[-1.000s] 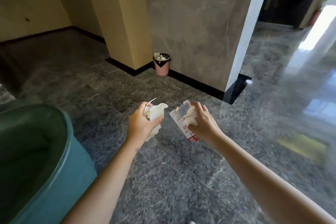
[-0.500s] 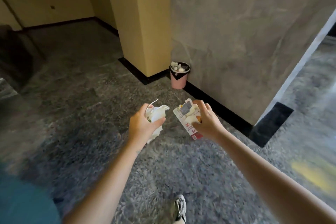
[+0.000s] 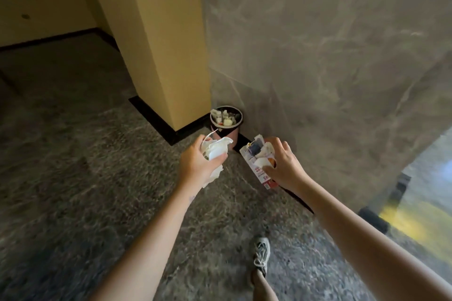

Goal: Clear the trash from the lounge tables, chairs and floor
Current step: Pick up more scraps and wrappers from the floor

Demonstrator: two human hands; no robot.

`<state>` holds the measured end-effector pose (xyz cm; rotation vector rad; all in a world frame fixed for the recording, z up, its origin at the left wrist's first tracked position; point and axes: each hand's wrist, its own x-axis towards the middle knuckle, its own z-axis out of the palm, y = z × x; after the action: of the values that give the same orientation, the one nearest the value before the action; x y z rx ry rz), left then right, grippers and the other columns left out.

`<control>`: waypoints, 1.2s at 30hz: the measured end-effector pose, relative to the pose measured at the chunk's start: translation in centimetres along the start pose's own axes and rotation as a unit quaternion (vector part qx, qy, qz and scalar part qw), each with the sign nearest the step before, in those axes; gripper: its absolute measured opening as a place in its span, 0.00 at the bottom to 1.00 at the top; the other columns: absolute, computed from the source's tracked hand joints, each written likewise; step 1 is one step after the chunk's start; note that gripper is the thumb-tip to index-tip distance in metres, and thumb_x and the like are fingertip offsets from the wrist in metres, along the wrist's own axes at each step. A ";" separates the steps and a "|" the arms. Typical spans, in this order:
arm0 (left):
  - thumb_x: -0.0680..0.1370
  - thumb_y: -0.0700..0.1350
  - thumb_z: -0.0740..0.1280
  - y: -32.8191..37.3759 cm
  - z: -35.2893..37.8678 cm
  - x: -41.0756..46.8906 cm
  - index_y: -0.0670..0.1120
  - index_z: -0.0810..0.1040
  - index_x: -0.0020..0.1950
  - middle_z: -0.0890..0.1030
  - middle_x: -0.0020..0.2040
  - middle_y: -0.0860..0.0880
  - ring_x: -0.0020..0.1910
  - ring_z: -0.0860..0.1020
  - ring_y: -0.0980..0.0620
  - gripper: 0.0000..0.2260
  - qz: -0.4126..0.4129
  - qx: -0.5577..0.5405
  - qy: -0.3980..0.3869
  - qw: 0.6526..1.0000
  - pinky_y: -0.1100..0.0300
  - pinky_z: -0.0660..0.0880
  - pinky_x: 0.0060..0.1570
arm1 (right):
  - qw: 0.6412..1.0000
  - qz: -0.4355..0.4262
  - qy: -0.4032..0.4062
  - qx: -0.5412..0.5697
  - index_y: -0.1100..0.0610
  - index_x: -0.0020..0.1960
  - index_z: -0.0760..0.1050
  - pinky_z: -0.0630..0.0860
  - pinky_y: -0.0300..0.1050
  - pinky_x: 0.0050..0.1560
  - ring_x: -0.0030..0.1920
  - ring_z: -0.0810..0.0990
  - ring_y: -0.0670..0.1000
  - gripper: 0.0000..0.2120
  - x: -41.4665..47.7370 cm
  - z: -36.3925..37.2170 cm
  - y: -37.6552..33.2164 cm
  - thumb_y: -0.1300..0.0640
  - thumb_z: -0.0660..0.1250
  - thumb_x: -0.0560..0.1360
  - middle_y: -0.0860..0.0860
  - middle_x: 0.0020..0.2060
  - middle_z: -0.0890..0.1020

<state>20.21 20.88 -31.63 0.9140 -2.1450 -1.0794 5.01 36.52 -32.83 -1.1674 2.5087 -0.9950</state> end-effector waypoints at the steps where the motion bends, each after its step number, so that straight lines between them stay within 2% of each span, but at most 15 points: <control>1: 0.66 0.50 0.77 -0.5 1.1 3.1 0.57 0.72 0.43 0.78 0.38 0.55 0.35 0.78 0.55 0.14 -0.001 -0.003 0.007 1.000 0.58 0.72 0.32 | 1.000 -0.001 0.001 0.002 0.56 0.64 0.63 0.65 0.42 0.41 0.46 0.72 0.56 0.25 3.5 0.2 1.2 0.64 0.66 0.69 0.51 0.50 0.66; 3: 0.66 0.50 0.77 -0.9 2.9 9.4 0.54 0.73 0.46 0.77 0.38 0.57 0.36 0.76 0.60 0.15 -0.006 0.001 0.017 1.000 0.68 0.70 0.30 | 1.000 -0.006 -0.004 0.002 0.57 0.64 0.63 0.66 0.43 0.42 0.50 0.73 0.59 0.24 10.7 0.1 3.2 0.63 0.66 0.70 0.54 0.52 0.68; 5: 0.66 0.50 0.76 -0.8 3.9 15.5 0.52 0.74 0.49 0.77 0.39 0.57 0.36 0.75 0.64 0.16 -0.015 -0.004 0.026 1.000 0.71 0.69 0.31 | 1.000 0.000 -0.015 0.003 0.57 0.64 0.63 0.66 0.43 0.44 0.53 0.72 0.59 0.24 18.0 -0.5 4.4 0.63 0.67 0.71 0.56 0.56 0.69; 8: 0.68 0.49 0.76 -0.1 4.5 23.8 0.55 0.72 0.49 0.76 0.37 0.59 0.35 0.74 0.66 0.16 -0.008 0.008 0.048 0.999 0.74 0.68 0.30 | 0.999 -0.010 -0.030 0.022 0.58 0.66 0.63 0.68 0.43 0.48 0.58 0.71 0.59 0.25 28.2 -1.3 4.8 0.64 0.67 0.71 0.58 0.59 0.68; 11: 0.68 0.48 0.75 -0.5 5.0 31.0 0.54 0.72 0.50 0.74 0.36 0.62 0.35 0.73 0.70 0.16 -0.011 0.022 0.066 0.997 0.75 0.67 0.30 | 0.999 -0.009 -0.035 0.032 0.59 0.66 0.63 0.66 0.43 0.50 0.58 0.71 0.60 0.25 37.2 -1.1 4.4 0.66 0.66 0.71 0.59 0.60 0.68; 13: 0.68 0.48 0.75 -1.6 5.6 35.0 0.52 0.73 0.52 0.74 0.37 0.61 0.35 0.73 0.68 0.17 -0.030 0.025 0.077 0.996 0.75 0.67 0.30 | 0.999 0.002 -0.039 0.027 0.59 0.67 0.62 0.66 0.46 0.51 0.59 0.70 0.61 0.27 42.0 -0.3 4.4 0.67 0.66 0.71 0.59 0.62 0.67; 16: 0.68 0.50 0.75 -4.3 7.0 41.7 0.49 0.74 0.56 0.75 0.41 0.56 0.37 0.72 0.60 0.19 -0.049 0.048 0.084 0.994 0.71 0.67 0.31 | 0.999 0.000 -0.039 0.014 0.60 0.68 0.61 0.68 0.49 0.54 0.61 0.69 0.61 0.27 48.6 1.4 5.6 0.67 0.65 0.72 0.60 0.62 0.67; 19: 0.70 0.51 0.74 -7.8 9.9 49.4 0.47 0.74 0.57 0.76 0.43 0.52 0.39 0.75 0.54 0.19 -0.069 0.053 0.043 0.995 0.60 0.72 0.36 | 0.999 -0.014 -0.035 -0.013 0.62 0.68 0.62 0.67 0.40 0.48 0.57 0.71 0.61 0.24 55.1 3.7 8.5 0.68 0.63 0.74 0.61 0.61 0.67; 22: 0.70 0.51 0.73 -11.6 13.5 58.0 0.46 0.73 0.56 0.75 0.42 0.51 0.43 0.76 0.48 0.19 -0.068 0.050 -0.015 0.996 0.62 0.68 0.33 | 0.998 0.055 -0.005 0.022 0.55 0.70 0.61 0.67 0.36 0.42 0.49 0.70 0.54 0.26 62.0 6.6 11.8 0.65 0.63 0.74 0.59 0.61 0.67; 25: 0.71 0.52 0.72 -15.9 17.2 67.0 0.45 0.73 0.60 0.77 0.48 0.47 0.47 0.76 0.45 0.21 -0.074 0.041 -0.073 0.994 0.58 0.70 0.37 | 0.992 0.119 0.005 0.033 0.56 0.69 0.61 0.69 0.45 0.46 0.51 0.73 0.59 0.25 69.3 10.0 14.5 0.62 0.64 0.74 0.61 0.61 0.67; 27: 0.72 0.52 0.72 -18.8 19.5 72.1 0.43 0.72 0.61 0.77 0.51 0.45 0.47 0.76 0.46 0.23 -0.094 0.052 -0.110 0.988 0.58 0.70 0.39 | 0.989 0.148 0.004 0.029 0.58 0.68 0.62 0.69 0.44 0.48 0.53 0.74 0.57 0.23 73.7 12.6 15.9 0.57 0.64 0.75 0.60 0.62 0.68; 30: 0.72 0.51 0.72 -23.0 23.5 78.1 0.42 0.73 0.56 0.76 0.43 0.47 0.40 0.75 0.46 0.19 -0.125 0.080 -0.148 0.978 0.58 0.67 0.34 | 0.982 0.187 -0.015 0.011 0.53 0.69 0.63 0.69 0.42 0.55 0.59 0.72 0.53 0.23 79.4 17.0 18.5 0.48 0.62 0.77 0.54 0.63 0.71; 33: 0.72 0.50 0.72 -27.3 28.3 81.7 0.43 0.73 0.52 0.73 0.38 0.51 0.38 0.74 0.48 0.16 -0.163 0.088 -0.162 0.969 0.64 0.64 0.31 | 0.976 0.215 -0.031 -0.001 0.54 0.66 0.66 0.74 0.51 0.57 0.57 0.75 0.56 0.19 82.9 21.4 21.8 0.53 0.62 0.77 0.55 0.58 0.75; 34: 0.72 0.50 0.72 -29.0 30.1 82.4 0.43 0.73 0.54 0.74 0.40 0.50 0.41 0.76 0.47 0.17 -0.173 0.085 -0.170 0.967 0.63 0.66 0.33 | 0.974 0.223 -0.032 -0.005 0.55 0.66 0.66 0.74 0.53 0.56 0.57 0.75 0.57 0.18 83.6 23.0 23.1 0.56 0.62 0.77 0.56 0.58 0.75; 36: 0.73 0.50 0.71 -32.3 34.2 83.5 0.42 0.74 0.59 0.79 0.50 0.45 0.50 0.77 0.45 0.19 -0.178 0.076 -0.182 0.964 0.57 0.73 0.44 | 0.971 0.235 -0.030 -0.019 0.55 0.68 0.64 0.73 0.53 0.58 0.59 0.73 0.58 0.21 84.9 26.3 26.1 0.60 0.62 0.77 0.58 0.60 0.74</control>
<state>-45.14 -42.58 -61.59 1.2955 -2.4482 -1.3567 -55.97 -27.09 -61.57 -0.5491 2.5813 -0.7705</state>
